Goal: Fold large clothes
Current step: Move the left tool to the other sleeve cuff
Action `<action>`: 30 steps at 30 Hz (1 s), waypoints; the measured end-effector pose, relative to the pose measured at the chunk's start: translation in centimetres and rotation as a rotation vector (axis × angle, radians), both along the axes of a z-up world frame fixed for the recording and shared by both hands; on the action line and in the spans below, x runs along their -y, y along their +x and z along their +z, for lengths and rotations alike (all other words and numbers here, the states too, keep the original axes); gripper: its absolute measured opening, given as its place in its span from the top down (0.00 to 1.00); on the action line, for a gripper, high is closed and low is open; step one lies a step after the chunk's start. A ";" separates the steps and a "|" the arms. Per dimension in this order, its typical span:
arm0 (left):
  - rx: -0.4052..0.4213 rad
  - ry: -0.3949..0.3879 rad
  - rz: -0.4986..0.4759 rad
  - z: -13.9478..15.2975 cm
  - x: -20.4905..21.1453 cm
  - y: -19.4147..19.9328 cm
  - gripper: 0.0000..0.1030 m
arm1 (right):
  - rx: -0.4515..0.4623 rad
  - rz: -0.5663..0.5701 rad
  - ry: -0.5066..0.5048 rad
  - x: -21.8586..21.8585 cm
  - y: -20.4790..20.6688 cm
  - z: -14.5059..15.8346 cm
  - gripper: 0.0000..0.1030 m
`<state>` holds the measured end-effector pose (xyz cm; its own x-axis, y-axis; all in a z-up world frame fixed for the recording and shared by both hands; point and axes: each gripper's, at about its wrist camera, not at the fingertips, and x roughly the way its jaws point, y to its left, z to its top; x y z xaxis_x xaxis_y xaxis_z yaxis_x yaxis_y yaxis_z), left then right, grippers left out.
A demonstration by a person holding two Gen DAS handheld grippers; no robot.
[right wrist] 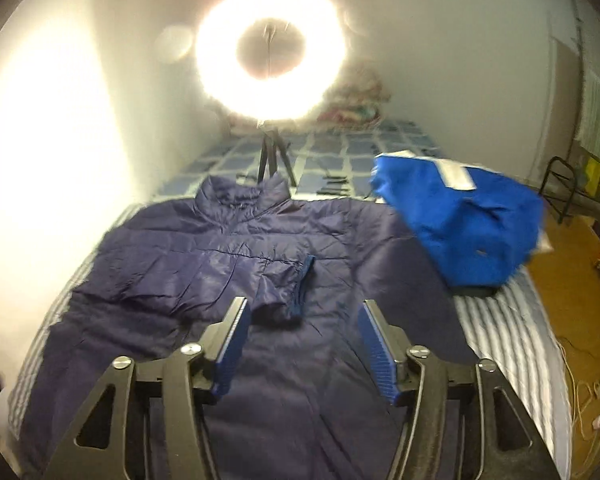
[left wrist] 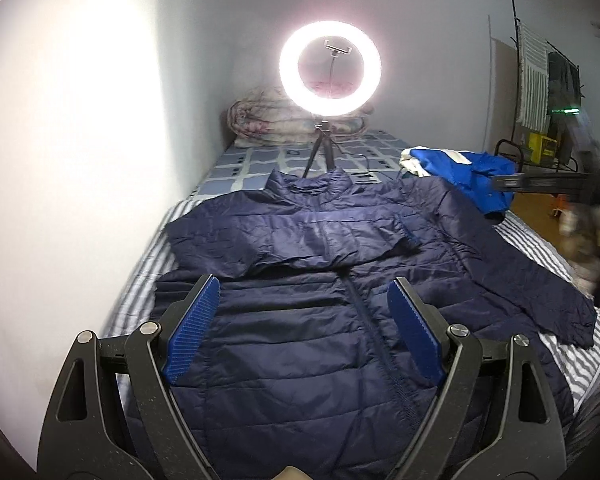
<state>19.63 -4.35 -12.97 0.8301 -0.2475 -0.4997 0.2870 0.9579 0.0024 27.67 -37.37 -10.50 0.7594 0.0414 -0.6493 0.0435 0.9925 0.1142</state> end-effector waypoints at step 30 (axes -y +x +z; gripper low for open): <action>-0.301 0.085 -0.651 -5.0 29.4 -10.0 0.24 | -0.055 -0.475 -0.072 14.9 -28.3 0.4 0.16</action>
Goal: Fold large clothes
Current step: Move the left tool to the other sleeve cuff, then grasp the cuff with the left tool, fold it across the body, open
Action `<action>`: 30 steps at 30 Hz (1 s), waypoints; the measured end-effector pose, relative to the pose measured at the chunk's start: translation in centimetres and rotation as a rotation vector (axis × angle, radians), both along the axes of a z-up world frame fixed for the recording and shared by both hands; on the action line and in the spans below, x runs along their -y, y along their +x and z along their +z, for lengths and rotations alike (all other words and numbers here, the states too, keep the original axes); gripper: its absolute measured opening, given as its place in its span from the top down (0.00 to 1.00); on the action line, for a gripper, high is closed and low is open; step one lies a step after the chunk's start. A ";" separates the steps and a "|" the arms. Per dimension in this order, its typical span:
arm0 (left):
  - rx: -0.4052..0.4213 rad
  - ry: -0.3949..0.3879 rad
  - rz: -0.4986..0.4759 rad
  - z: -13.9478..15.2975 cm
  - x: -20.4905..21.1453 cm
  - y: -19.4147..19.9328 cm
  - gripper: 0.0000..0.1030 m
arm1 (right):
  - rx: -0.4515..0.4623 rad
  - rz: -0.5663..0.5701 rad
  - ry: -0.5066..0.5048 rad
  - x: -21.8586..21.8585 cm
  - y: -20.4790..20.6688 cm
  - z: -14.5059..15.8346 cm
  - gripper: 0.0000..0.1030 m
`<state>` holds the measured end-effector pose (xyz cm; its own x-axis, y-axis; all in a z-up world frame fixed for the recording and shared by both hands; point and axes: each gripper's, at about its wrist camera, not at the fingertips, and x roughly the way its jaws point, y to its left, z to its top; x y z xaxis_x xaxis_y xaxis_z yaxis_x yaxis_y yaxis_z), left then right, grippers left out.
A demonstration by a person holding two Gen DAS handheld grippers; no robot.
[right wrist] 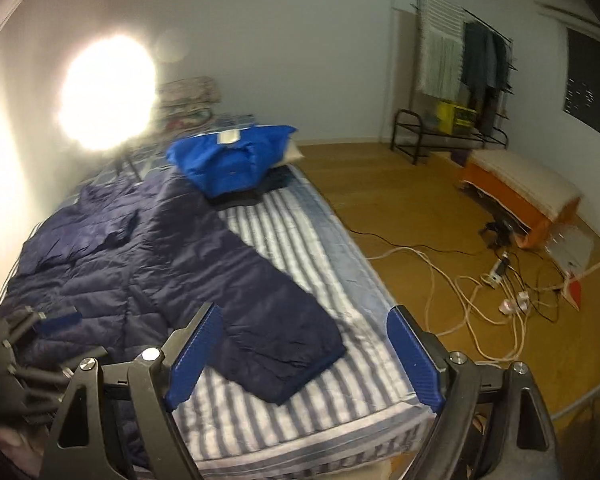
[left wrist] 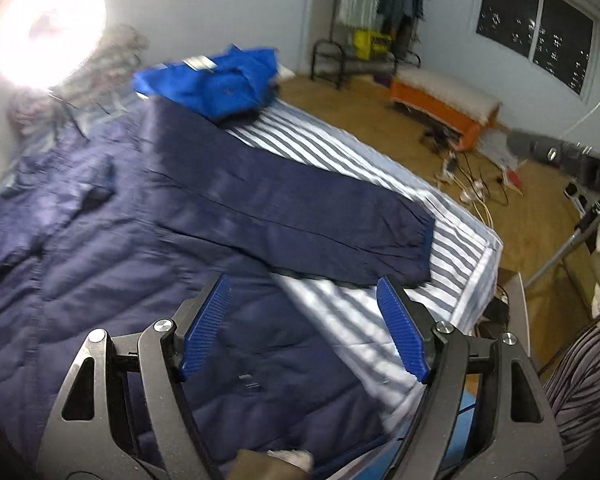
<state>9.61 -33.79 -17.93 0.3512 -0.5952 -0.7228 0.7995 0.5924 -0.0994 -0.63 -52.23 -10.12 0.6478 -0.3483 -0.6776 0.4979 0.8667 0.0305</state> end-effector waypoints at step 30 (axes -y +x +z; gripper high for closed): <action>-0.130 0.236 -0.159 -9.2 16.6 -2.3 0.86 | 0.035 -0.144 0.131 5.9 -3.2 -1.2 0.17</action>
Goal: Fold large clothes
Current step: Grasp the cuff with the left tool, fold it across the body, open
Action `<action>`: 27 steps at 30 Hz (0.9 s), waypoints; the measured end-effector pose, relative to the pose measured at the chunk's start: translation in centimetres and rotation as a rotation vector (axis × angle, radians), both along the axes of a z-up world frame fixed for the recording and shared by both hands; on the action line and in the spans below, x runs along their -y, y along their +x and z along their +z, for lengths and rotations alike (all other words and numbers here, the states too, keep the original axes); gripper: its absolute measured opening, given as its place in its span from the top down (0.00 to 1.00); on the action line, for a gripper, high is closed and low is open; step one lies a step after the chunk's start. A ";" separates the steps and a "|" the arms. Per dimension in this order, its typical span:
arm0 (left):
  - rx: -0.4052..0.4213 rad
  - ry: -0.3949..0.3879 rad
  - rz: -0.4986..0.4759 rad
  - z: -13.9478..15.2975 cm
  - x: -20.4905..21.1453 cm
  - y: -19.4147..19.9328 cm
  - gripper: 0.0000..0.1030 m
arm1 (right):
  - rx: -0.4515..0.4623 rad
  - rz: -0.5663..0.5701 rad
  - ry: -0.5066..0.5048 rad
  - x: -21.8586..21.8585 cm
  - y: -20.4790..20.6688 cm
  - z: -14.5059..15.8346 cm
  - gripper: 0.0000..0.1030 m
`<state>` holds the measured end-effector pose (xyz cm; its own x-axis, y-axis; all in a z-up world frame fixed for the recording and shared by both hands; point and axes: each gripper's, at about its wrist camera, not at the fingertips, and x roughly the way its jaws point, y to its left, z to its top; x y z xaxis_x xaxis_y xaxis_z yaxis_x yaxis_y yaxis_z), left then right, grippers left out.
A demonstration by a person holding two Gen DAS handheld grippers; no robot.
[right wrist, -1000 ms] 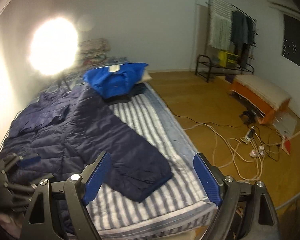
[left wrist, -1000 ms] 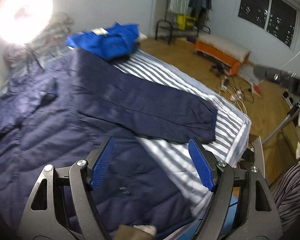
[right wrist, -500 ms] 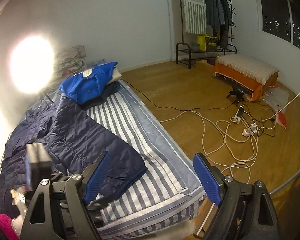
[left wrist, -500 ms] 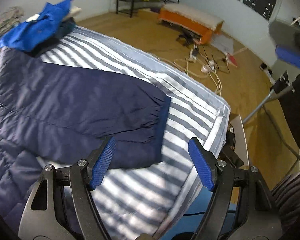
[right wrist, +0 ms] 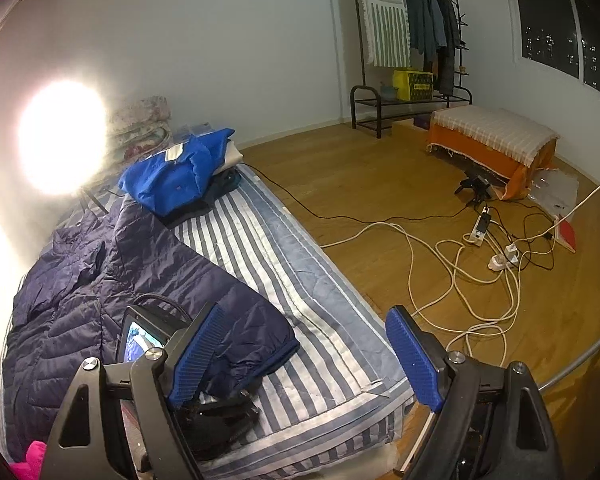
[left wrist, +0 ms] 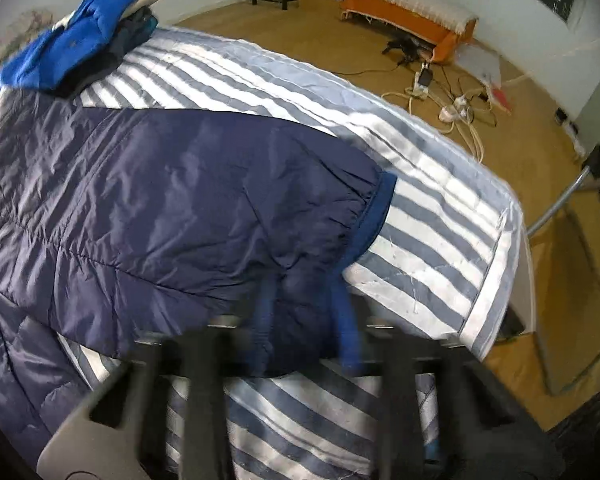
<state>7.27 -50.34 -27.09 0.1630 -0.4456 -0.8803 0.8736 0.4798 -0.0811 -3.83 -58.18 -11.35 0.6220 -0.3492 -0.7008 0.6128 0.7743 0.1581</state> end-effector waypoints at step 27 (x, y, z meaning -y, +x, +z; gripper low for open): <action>-0.026 -0.396 0.557 15.1 -30.5 24.2 0.91 | -0.024 0.172 -0.029 -9.1 9.2 -0.5 0.19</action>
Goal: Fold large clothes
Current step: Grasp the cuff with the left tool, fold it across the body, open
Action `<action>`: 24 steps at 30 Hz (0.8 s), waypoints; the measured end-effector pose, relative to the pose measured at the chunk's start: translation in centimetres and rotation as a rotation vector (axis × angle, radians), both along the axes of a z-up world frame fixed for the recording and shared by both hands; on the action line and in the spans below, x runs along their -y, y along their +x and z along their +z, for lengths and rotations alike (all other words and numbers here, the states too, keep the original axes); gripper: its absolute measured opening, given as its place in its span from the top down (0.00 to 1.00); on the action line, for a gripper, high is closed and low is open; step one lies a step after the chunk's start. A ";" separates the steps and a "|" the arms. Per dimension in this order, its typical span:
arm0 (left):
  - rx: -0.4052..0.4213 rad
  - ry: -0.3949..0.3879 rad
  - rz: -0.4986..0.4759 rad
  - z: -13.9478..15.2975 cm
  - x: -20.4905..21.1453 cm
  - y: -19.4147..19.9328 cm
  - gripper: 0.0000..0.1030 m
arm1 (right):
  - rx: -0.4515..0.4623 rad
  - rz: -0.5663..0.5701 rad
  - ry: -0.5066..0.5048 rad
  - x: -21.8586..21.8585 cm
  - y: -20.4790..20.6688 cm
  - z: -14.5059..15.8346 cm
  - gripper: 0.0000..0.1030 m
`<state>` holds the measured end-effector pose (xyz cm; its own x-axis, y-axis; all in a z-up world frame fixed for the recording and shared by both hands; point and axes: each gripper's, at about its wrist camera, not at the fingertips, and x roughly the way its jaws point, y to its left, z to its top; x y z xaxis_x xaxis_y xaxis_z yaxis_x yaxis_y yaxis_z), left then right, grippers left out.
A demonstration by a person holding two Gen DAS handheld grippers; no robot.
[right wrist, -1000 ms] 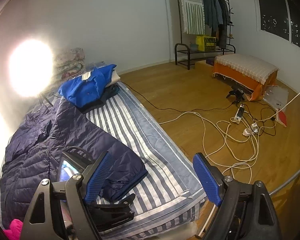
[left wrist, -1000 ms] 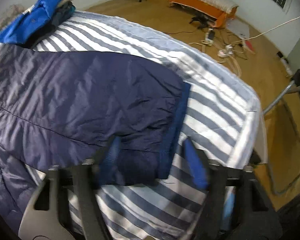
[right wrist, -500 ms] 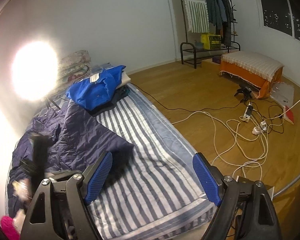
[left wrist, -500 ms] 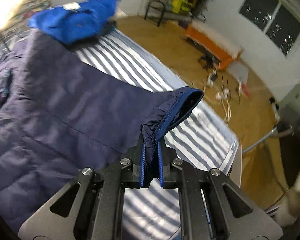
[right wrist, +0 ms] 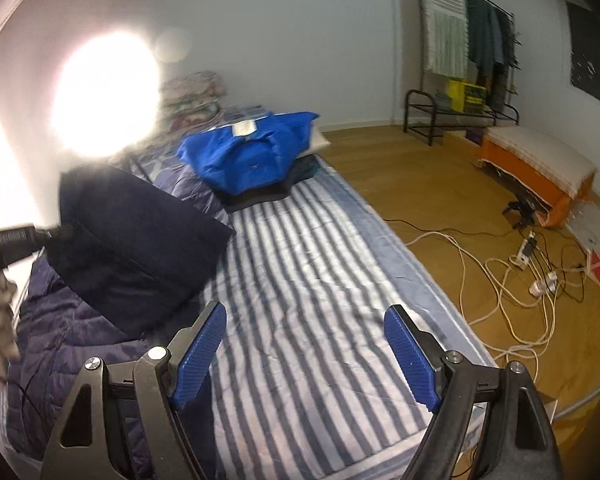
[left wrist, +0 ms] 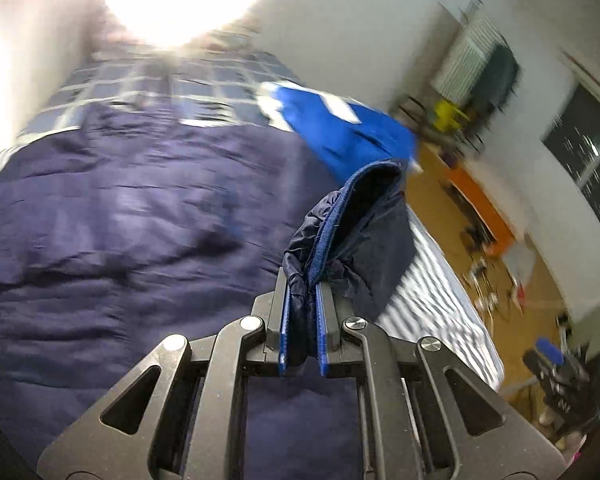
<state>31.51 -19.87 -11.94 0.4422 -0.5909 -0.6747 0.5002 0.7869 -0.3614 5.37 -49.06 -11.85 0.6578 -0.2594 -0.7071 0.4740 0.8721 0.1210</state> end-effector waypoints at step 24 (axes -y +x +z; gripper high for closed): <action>-0.043 -0.100 0.543 -10.9 -22.0 18.2 0.92 | -0.071 0.273 -0.116 -10.0 5.8 -0.9 0.20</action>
<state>49.67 2.08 -22.83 0.6750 -0.3479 -0.6507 0.0154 0.8883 -0.4590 11.16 -39.08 -12.72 0.6643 -0.1613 -0.7299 0.2238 0.9746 -0.0117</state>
